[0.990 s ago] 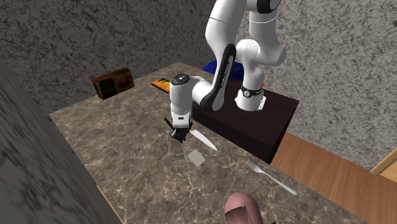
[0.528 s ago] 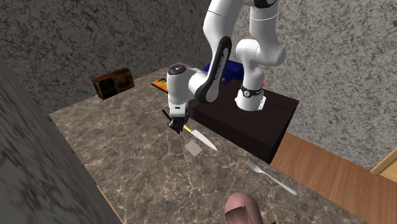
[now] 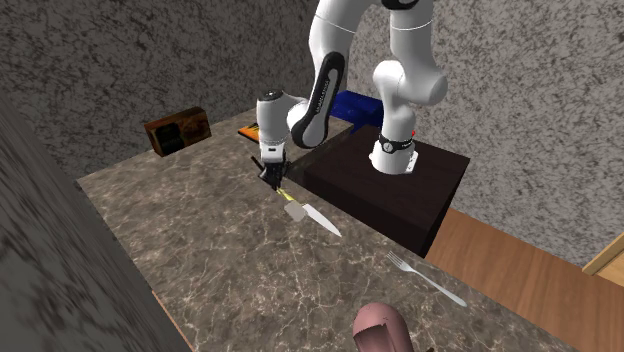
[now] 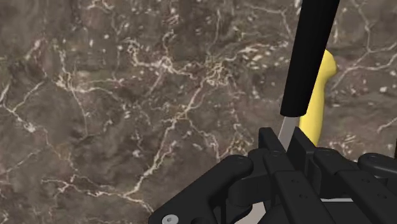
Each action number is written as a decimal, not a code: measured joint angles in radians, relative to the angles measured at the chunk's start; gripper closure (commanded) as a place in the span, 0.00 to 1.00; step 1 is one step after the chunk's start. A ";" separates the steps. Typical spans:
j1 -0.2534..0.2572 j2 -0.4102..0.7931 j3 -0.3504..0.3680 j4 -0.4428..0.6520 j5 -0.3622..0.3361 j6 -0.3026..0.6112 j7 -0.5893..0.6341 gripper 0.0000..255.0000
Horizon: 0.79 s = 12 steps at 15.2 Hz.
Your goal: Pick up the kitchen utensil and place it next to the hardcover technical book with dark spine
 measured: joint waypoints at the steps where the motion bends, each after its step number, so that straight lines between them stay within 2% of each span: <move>1: -0.024 -0.008 -0.006 -0.010 0.001 0.003 -0.032 1.00; 5: -0.119 -0.012 -0.016 -0.006 0.017 0.001 -0.151 1.00; 12: -0.320 0.026 -0.009 0.036 0.073 0.002 -0.394 1.00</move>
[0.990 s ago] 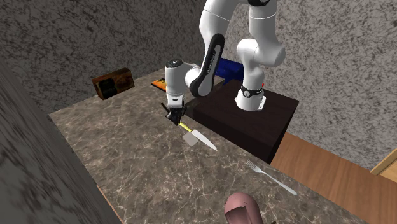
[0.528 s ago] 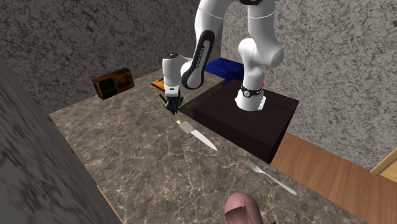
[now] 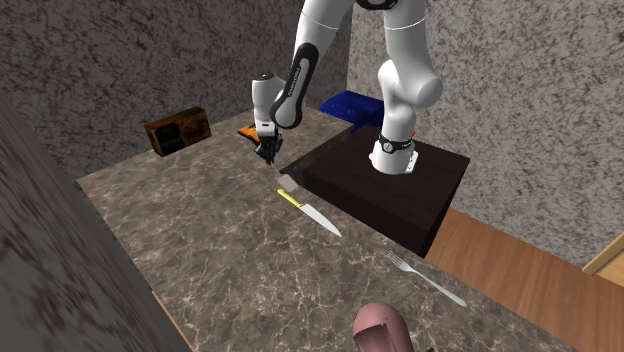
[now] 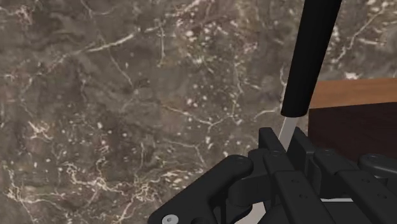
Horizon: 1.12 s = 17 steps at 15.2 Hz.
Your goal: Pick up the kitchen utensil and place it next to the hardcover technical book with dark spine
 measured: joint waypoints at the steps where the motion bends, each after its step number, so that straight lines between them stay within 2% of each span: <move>1: -0.028 0.008 0.000 0.019 0.005 -0.010 -0.032 1.00; 11: -0.277 0.107 0.014 0.199 0.063 -0.090 -0.302 1.00; 17: -0.326 0.183 0.051 0.233 0.102 -0.048 -0.349 1.00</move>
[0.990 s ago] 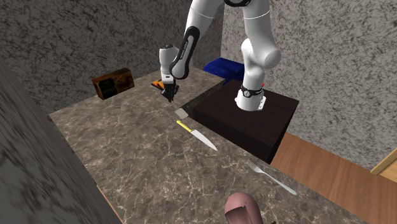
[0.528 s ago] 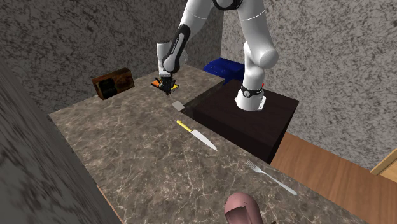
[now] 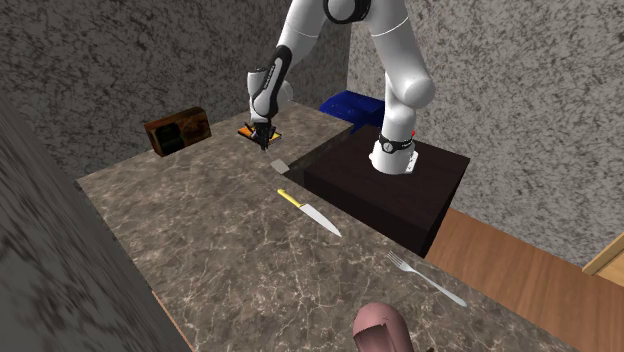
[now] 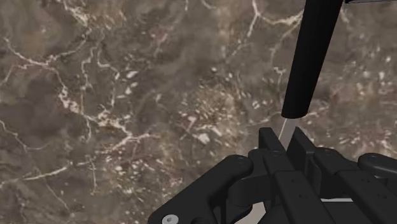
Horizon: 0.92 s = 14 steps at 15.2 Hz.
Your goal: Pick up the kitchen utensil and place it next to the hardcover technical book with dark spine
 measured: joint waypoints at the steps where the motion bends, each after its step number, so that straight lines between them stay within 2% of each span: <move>1: -0.004 0.013 0.007 0.004 0.006 0.009 -0.003 1.00; 9: -0.046 0.116 0.061 0.038 0.047 0.081 -0.031 1.00; 14: -0.053 0.127 0.066 0.045 0.050 0.086 -0.036 1.00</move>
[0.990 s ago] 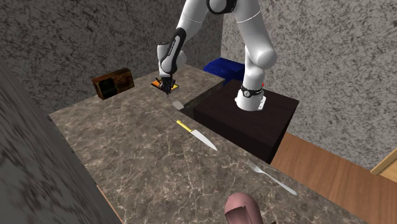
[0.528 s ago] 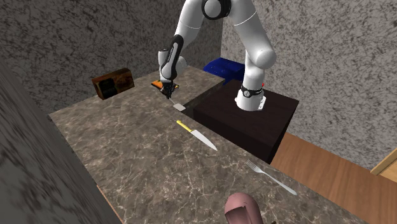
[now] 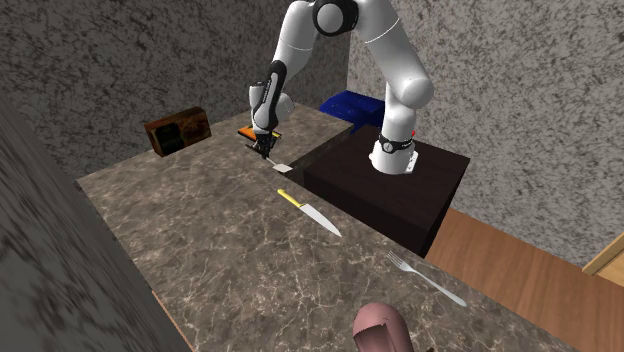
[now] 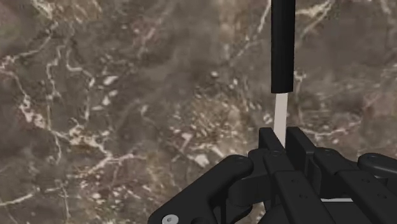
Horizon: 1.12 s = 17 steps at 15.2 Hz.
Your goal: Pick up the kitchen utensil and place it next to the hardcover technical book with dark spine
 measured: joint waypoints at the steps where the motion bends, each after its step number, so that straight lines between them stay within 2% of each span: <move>1: 0.000 0.000 0.000 0.000 0.000 0.000 0.000 1.00; 2: 0.000 0.000 0.000 0.000 0.000 0.000 0.000 0.00; 8: 0.000 0.000 0.000 0.000 0.000 0.000 0.000 0.00; 13: 0.054 -0.119 -0.062 -0.046 -0.043 -0.075 0.035 0.00; 17: 0.058 -0.131 -0.067 -0.054 -0.047 -0.080 0.037 0.00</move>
